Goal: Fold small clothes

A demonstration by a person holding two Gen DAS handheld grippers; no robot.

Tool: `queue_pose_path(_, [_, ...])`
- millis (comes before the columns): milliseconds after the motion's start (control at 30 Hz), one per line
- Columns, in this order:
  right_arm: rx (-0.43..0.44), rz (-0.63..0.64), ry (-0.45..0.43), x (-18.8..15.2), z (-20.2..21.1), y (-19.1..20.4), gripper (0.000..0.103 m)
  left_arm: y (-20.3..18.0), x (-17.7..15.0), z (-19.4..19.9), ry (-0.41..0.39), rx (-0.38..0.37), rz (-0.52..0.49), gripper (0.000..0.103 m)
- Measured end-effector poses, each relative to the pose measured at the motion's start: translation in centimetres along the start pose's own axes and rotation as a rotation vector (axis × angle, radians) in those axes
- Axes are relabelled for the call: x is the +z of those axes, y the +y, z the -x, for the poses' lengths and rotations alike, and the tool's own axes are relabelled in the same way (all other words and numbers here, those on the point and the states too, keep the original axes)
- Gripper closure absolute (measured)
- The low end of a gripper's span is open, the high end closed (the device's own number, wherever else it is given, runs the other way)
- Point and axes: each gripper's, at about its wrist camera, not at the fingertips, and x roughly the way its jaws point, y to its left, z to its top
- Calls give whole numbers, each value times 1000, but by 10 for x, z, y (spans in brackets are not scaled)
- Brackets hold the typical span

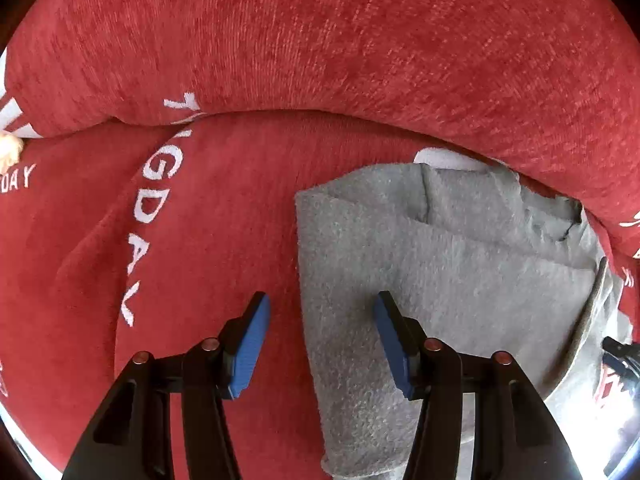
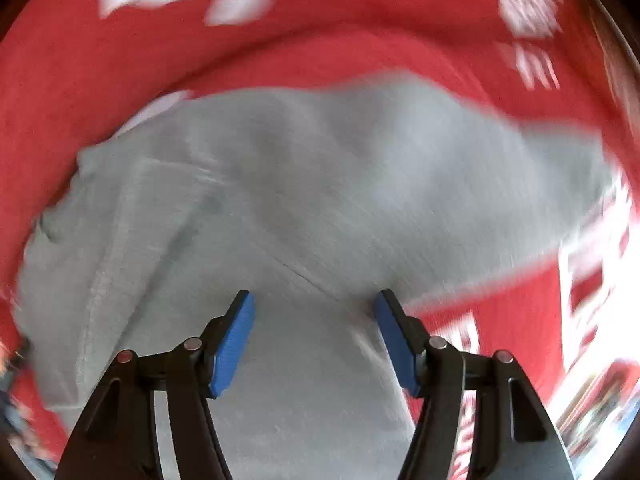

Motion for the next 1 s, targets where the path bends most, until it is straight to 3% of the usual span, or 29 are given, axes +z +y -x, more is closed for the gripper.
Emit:
queue_pose_path(100, [184, -59, -40, 0, 17, -12, 36, 1, 1, -2, -6, 9, -1, 48])
queue_pose_path(167, [294, -13, -47, 12, 23, 9, 36, -2, -2, -3, -14, 28, -6, 48])
queue_pose_path(200, [305, 42, -45, 18, 23, 27, 36, -4, -3, -4, -16, 36, -8, 48])
queue_pose_path(300, [166, 231, -45, 32, 11, 89, 36, -9, -7, -2, -17, 53, -12, 48])
queue_pose_path(367, [36, 334, -18, 31, -4, 109, 38, -11, -6, 0, -7, 46, -4, 48])
queue_pose_path(433, [-101, 404, -16, 20, -12, 101, 39, -9, -4, 1, 1, 21, 5, 48])
queue_pose_path(533, [-80, 272, 12, 5, -2, 34, 37, -6, -1, 0, 9, -16, 2, 48])
queue_pose_path(600, [-6, 117, 21, -3, 7, -18, 36, -6, -1, -3, 13, -36, 5, 48])
queue_pose_path(667, [168, -6, 10, -7, 16, -56, 36, -8, 1, -3, 16, -64, 15, 48])
queue_pose_path(767, [408, -118, 30, -4, 11, -79, 37, -13, 1, -4, 26, -100, 23, 48])
queue_pose_path(867, [519, -218, 48, 2, -7, -81, 36, -21, 1, -6, 31, -98, 20, 48])
queue_pose_path(933, [536, -246, 31, 4, -11, -82, 37, -30, 1, -6, 26, -115, 29, 61])
queue_pose_path(967, [544, -247, 28, 7, -12, -80, 44, -32, 2, -7, 22, -124, 25, 88])
queue_pose_path(1000, [542, -231, 35, 10, -13, -77, 77, -33, 2, -7, 21, -125, 23, 92])
